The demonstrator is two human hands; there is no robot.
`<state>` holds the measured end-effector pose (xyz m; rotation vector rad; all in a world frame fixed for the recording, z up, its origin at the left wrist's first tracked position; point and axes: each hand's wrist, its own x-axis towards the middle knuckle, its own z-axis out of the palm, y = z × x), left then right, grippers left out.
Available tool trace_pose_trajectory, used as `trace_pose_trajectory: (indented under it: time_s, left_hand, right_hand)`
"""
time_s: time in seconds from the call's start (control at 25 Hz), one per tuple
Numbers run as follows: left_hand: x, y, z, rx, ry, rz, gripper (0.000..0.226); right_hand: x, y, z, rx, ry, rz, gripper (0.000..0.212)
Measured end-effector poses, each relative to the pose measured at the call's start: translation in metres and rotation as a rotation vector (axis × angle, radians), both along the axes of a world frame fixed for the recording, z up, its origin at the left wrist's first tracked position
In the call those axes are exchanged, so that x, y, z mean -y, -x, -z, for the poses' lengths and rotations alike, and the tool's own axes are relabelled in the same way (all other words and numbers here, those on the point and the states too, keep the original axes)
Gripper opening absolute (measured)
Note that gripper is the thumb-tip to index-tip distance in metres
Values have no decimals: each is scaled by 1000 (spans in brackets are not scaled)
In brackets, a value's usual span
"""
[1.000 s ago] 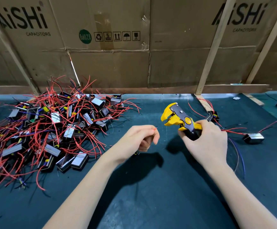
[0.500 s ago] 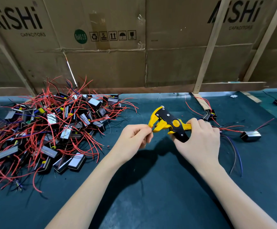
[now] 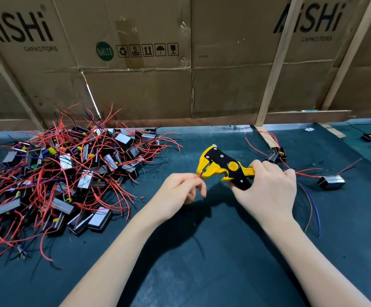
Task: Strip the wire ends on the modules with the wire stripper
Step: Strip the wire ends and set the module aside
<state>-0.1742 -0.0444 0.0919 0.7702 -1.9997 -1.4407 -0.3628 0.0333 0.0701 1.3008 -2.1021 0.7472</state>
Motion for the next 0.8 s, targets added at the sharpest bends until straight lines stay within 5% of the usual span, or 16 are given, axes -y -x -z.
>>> trace_pose_trajectory:
  time_s: [0.8]
  left_hand:
    - [-4, 1, 0, -16, -45, 57, 42]
  right_hand:
    - [1, 1, 2, -2, 2, -2, 51]
